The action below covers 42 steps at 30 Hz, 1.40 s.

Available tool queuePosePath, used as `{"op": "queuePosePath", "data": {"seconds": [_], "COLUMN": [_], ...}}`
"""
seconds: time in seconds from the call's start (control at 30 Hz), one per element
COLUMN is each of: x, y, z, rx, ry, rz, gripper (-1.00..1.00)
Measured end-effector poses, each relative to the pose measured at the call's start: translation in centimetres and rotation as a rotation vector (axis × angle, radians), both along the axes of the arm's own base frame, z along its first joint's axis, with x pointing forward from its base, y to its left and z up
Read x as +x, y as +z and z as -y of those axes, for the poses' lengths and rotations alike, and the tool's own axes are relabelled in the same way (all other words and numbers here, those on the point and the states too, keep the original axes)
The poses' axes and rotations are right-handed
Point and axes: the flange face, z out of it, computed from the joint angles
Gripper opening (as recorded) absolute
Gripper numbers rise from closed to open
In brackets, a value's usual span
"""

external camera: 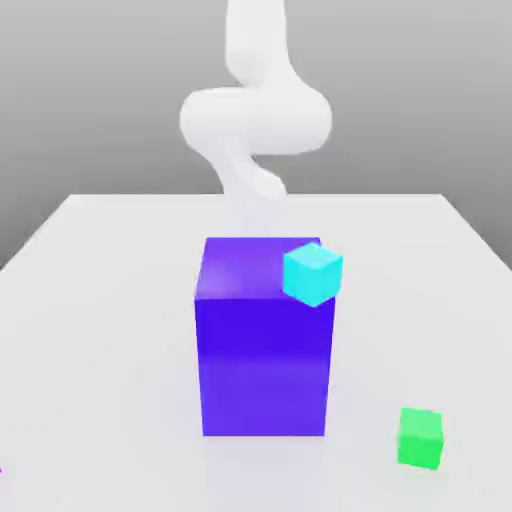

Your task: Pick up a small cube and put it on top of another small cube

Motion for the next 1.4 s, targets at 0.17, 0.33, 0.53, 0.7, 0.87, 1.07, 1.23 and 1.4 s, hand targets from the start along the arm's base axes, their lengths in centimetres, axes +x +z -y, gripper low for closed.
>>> {"op": "queuePosePath", "data": {"seconds": [0.17,0.33,0.53,0.7,0.87,1.07,1.23,1.4], "x": [5.8,10.0,12.7,12.7,11.6,8.4,8.1,8.0], "y": [-5.8,-12.5,-21.7,-30.0,-38.7,-49.3,-55.2,-55.8], "z": [4.4,9.7,16.7,23.4,27.9,32.4,32.7,32.7], "rx": [0.079,0.159,0.265,0.362,0.459,0.577,0.587,0.587], "ry": [-0.22,-0.436,-0.698,-0.934,-1.14,-1.385,-1.406,-1.406], "rz": [-0.109,-0.207,-0.313,-0.392,-0.471,-0.552,-0.559,-0.556], "gripper": [0.0,0.0,0.0,0.0,0.0,0.0,-1.0,-1.0]}}
